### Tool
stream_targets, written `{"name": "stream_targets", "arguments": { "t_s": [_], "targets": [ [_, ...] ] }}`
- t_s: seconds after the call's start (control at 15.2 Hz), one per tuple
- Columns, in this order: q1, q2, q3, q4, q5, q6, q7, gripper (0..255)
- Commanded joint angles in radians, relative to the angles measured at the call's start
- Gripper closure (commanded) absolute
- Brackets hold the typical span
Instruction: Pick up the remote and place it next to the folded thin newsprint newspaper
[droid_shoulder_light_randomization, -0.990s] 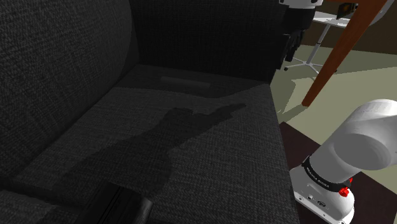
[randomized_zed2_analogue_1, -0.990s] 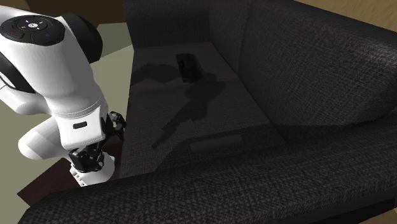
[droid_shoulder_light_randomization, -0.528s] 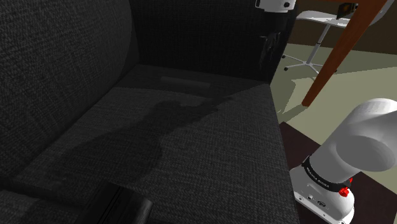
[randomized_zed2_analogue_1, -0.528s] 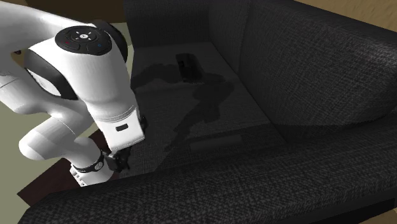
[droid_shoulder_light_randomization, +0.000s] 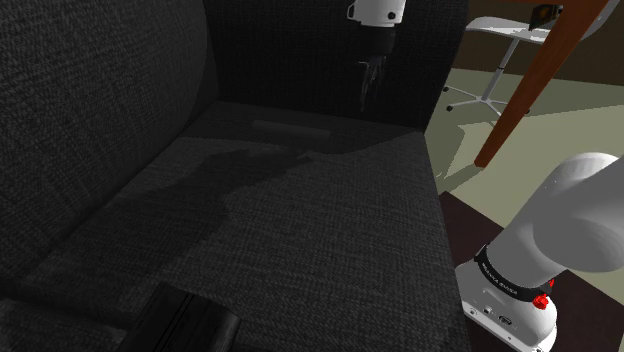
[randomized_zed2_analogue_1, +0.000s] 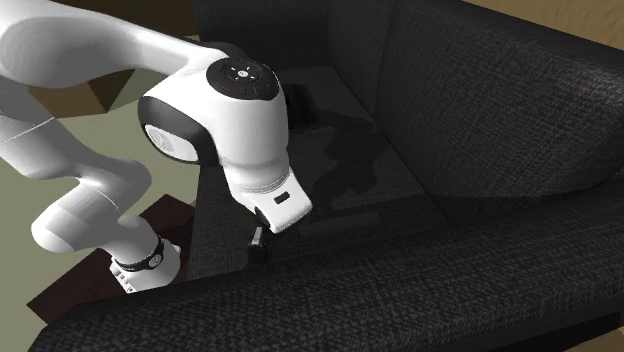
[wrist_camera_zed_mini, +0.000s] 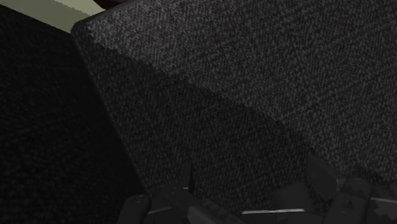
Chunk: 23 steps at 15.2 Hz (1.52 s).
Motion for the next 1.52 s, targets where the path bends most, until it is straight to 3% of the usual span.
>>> {"name": "stream_targets", "arguments": {
  "t_s": [0.0, 0.66, 1.12, 1.45],
  "targets": [
    [0.019, 0.063, 0.013, 0.044, 0.015, 0.023, -0.017, 0],
    [0.094, 0.357, 0.078, 0.315, 0.058, 0.064, -0.085, 0],
    [0.1, 0.369, 0.085, 0.235, 0.062, 0.156, -0.087, 0],
    [0.101, 0.37, 0.086, 0.229, 0.063, 0.164, -0.088, 0]
  ]
}}
